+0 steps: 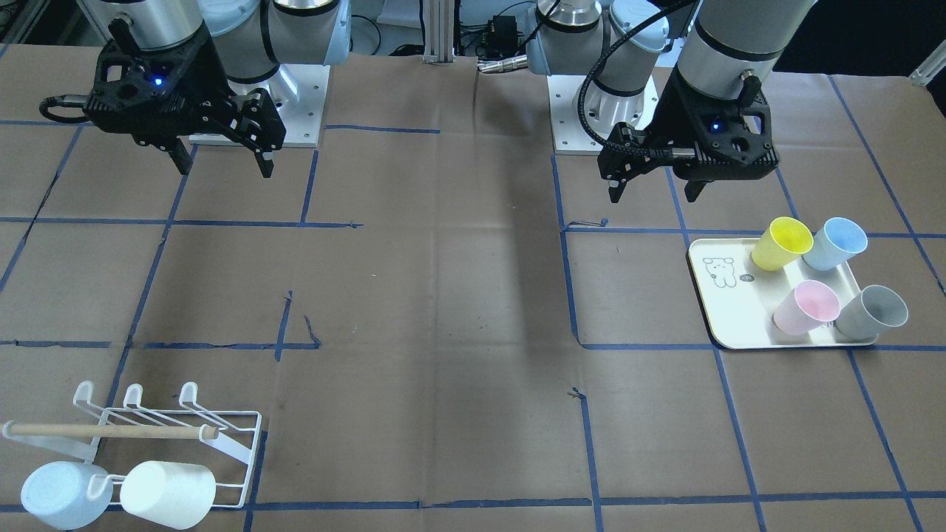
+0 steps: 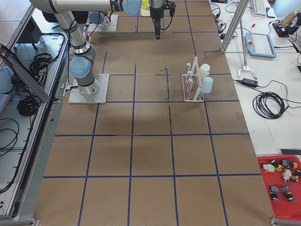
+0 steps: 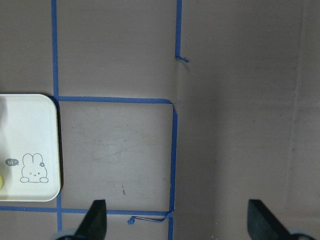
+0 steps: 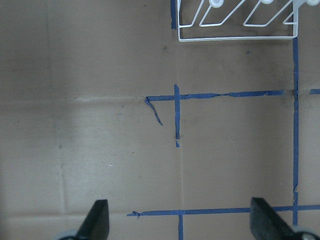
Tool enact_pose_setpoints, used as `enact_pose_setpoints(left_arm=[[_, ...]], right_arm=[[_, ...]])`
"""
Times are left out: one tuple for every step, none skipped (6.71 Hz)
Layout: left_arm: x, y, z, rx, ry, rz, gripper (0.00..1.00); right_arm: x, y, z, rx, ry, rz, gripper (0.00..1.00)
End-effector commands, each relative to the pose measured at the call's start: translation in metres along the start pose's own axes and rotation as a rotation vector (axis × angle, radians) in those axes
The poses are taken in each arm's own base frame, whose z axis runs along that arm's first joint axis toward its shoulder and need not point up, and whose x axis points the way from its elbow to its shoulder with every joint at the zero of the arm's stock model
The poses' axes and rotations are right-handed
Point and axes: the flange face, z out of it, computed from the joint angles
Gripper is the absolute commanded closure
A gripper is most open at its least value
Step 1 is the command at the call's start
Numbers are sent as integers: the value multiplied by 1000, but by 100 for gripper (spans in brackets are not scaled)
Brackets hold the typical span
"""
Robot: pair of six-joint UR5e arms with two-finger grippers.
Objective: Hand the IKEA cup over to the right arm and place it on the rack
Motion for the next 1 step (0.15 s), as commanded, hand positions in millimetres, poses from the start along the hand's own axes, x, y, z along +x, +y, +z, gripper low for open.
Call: enact_pose_setpoints(left_arm=[[0,0,0,0,1,0,1]], right_arm=[[0,0,0,1,0,-1,0]])
